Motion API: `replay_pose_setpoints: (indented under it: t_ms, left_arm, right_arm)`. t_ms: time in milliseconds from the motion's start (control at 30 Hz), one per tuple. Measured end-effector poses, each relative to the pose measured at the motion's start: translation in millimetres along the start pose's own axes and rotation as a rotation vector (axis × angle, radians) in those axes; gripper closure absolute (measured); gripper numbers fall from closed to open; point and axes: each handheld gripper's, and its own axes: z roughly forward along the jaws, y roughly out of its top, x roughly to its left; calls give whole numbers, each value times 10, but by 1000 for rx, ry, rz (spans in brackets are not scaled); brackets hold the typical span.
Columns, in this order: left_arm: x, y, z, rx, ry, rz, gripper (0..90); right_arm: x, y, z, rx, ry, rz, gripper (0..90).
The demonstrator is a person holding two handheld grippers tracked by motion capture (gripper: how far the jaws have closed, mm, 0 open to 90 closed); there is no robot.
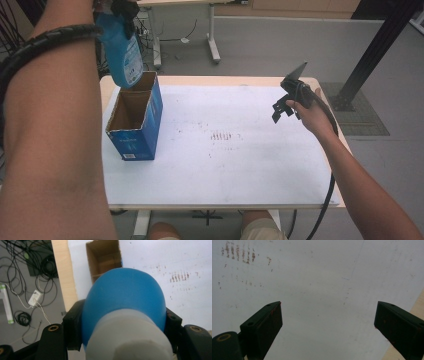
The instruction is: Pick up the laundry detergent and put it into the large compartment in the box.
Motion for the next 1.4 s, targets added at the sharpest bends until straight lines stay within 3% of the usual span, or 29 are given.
replay_pose_setpoints:
  t_ms: [300,633,1067,1400]
  left_arm:
    - [199,-55,72,-9,-18,-116,368]
    - [373,-130,134,3,-29,-200,367]
    - [460,-140,287,19,-59,-244,367]
    - [497,-113,513,42,-79,-236,367]
  right_arm:
    - [7,-26,-3,-6,2,-10,80]
    - [-43,-33,17,2,4,1,80]
    - [-18,-33,24,3,-1,-2,80]
    - [35,-26,13,0,-1,-11,80]
